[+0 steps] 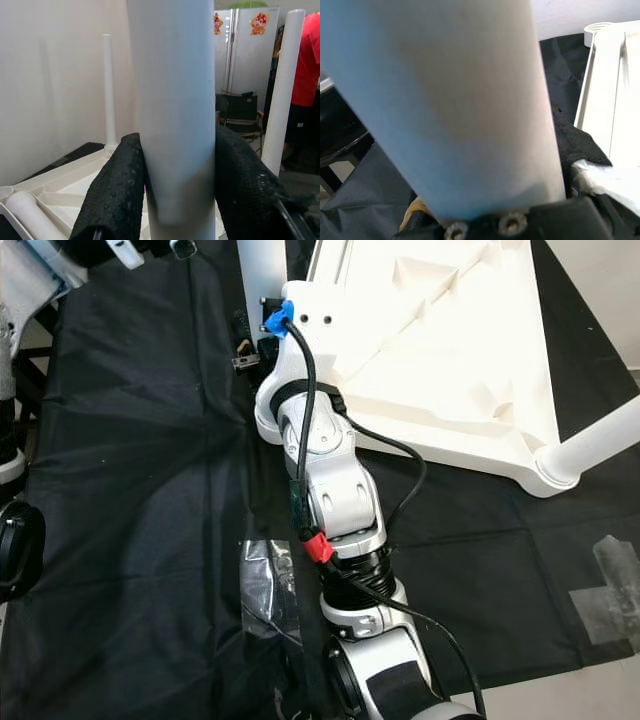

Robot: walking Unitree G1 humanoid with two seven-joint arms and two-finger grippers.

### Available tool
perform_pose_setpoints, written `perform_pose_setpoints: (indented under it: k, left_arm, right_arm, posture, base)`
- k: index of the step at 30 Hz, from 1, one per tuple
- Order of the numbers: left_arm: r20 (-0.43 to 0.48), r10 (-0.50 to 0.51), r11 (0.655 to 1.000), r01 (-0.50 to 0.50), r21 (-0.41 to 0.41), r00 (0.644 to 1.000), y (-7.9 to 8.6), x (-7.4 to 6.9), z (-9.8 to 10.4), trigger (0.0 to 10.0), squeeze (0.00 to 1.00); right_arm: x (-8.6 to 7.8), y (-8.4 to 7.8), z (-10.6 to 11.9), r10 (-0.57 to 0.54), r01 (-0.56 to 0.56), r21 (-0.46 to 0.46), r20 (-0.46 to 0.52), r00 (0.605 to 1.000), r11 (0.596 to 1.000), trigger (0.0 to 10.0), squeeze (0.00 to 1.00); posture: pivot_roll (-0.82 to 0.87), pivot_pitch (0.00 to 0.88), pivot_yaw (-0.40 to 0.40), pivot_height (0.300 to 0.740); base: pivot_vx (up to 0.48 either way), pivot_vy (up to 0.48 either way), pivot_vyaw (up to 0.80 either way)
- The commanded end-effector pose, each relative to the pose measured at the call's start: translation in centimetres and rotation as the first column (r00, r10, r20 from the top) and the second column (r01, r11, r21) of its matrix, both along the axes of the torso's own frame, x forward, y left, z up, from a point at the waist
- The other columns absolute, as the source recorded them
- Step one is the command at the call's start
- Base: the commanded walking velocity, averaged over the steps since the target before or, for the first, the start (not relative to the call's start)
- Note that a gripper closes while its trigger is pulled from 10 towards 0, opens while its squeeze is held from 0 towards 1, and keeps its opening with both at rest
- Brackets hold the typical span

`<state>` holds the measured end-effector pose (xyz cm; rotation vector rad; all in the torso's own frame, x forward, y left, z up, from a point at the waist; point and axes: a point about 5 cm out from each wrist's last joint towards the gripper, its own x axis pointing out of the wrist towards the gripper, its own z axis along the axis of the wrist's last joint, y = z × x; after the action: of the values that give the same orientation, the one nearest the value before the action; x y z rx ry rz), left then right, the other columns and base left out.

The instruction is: Building children table

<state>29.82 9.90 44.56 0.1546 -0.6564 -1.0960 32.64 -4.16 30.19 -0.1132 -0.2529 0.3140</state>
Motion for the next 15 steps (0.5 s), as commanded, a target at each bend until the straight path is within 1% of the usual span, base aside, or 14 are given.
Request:
perform_pose_setpoints:
  k: [1,2,3,4,5,6,7,8,9,10,11,13,14,15]
  left_arm:
    - [0.056,0.021,0.998,-0.024,0.056,0.998,-0.4,-0.3,0.3,0.0,0.00]
    - [0.056,0.021,0.998,-0.024,0.056,0.998,-0.4,-0.3,0.3,0.0,0.00]
    - [0.059,0.021,0.998,-0.024,0.062,0.998,-0.4,-0.2,0.3,0.0,0.00]
    - [0.064,0.022,0.997,-0.026,0.070,0.998,-0.4,-0.1,0.2,0.0,0.00]
    - [0.068,0.021,0.997,-0.027,0.077,0.997,-0.4,-0.1,0.0,0.0,0.00]
    - [0.068,0.021,0.997,-0.027,0.077,0.997,-0.4,-0.1,0.0,0.0,0.00]
    - [0.071,0.021,0.996,-0.027,0.084,0.997,-0.4,-0.1,-0.1,0.0,0.00]
    - [0.076,0.019,0.996,-0.026,0.088,0.997,-0.5,-0.1,-0.1,0.0,0.00]
    - [0.076,0.019,0.996,-0.026,0.088,0.997,-0.5,-0.1,-0.1,0.0,0.00]
    - [0.079,0.016,0.995,-0.024,0.093,0.997,-0.6,-0.1,-0.2,0.0,0.00]
    - [0.082,0.014,0.995,-0.022,0.097,0.997,-0.6,-0.1,-0.2,0.0,0.00]
    - [0.082,0.014,0.995,-0.022,0.097,0.997,-0.6,-0.1,-0.2,0.0,0.00]
    - [0.084,0.011,0.995,-0.019,0.100,0.996,-0.7,-0.2,-0.2,0.0,0.00]
    - [0.086,0.007,0.995,-0.016,0.103,0.996,-0.8,-0.2,-0.3,0.0,0.00]
  right_arm:
    - [0.7,0.7,-4.4,0.028,-0.039,-0.049,-0.207,0.978,0.998,10.0,0.00]
    - [0.7,0.7,-4.4,0.028,-0.039,-0.049,-0.207,0.978,0.998,10.0,0.00]
    - [0.6,0.7,-4.3,0.043,-0.053,-0.044,-0.199,0.979,0.998,10.0,1.00]
    - [0.5,0.7,-3.7,0.086,-0.090,-0.013,-0.164,0.983,0.996,10.0,1.00]
    - [0.4,0.5,-2.7,0.147,-0.147,0.002,-0.103,0.984,0.989,10.0,1.00]
    - [0.4,0.5,-2.7,0.147,-0.147,0.002,-0.103,0.984,0.989,10.0,1.00]
    - [0.3,0.3,-1.9,0.210,-0.210,0.008,-0.048,0.976,0.978,10.0,1.00]
    - [0.1,-0.2,-1.1,0.275,-0.275,-0.004,-0.001,0.961,0.961,10.0,1.00]
    - [0.1,-0.2,-1.1,0.275,-0.275,-0.004,-0.001,0.961,0.961,10.0,1.00]
    - [-0.1,-0.9,-0.3,0.372,-0.371,-0.022,0.039,0.928,0.928,10.0,1.00]
    - [-0.2,-1.4,0.2,0.432,-0.431,-0.036,0.061,0.900,0.902,10.0,1.00]
    - [-0.2,-1.4,0.2,0.432,-0.431,-0.036,0.061,0.900,0.902,10.0,1.00]
    - [-0.2,-2.8,0.9,0.496,-0.491,-0.081,0.077,0.865,0.867,10.0,1.00]
    - [-0.1,-4.2,1.6,0.531,-0.516,-0.153,0.090,0.842,0.843,10.0,1.00]
  posture:
    - [-0.01,0.302,-0.057,0.740]
    - [-0.01,0.302,-0.057,0.740]
    - [-0.01,0.302,-0.057,0.740]
    - [-0.01,0.299,-0.057,0.740]
    - [-0.01,0.298,-0.054,0.740]
    - [-0.01,0.298,-0.054,0.740]
    - [-0.01,0.298,-0.054,0.740]
    - [-0.01,0.298,-0.054,0.740]
    - [-0.01,0.298,-0.054,0.740]
    - [-0.01,0.299,-0.050,0.740]
    - [-0.01,0.299,-0.050,0.740]
    - [-0.01,0.299,-0.050,0.740]
    - [-0.01,0.299,-0.049,0.740]
    - [-0.01,0.298,-0.049,0.740]
  base:
    - [0.000,0.000,0.00]
    - [0.000,0.000,0.00]
    - [0.000,0.000,0.00]
    - [0.000,0.000,0.00]
    - [0.000,0.000,0.00]
    - [0.000,0.000,0.00]
    - [0.000,0.000,0.00]
    - [0.000,0.000,0.00]
    - [0.000,0.000,0.00]
    - [0.000,0.000,0.00]
    - [0.000,0.000,0.00]
    - [0.000,0.000,0.00]
    - [0.000,0.000,0.00]
    - [0.000,0.000,0.00]
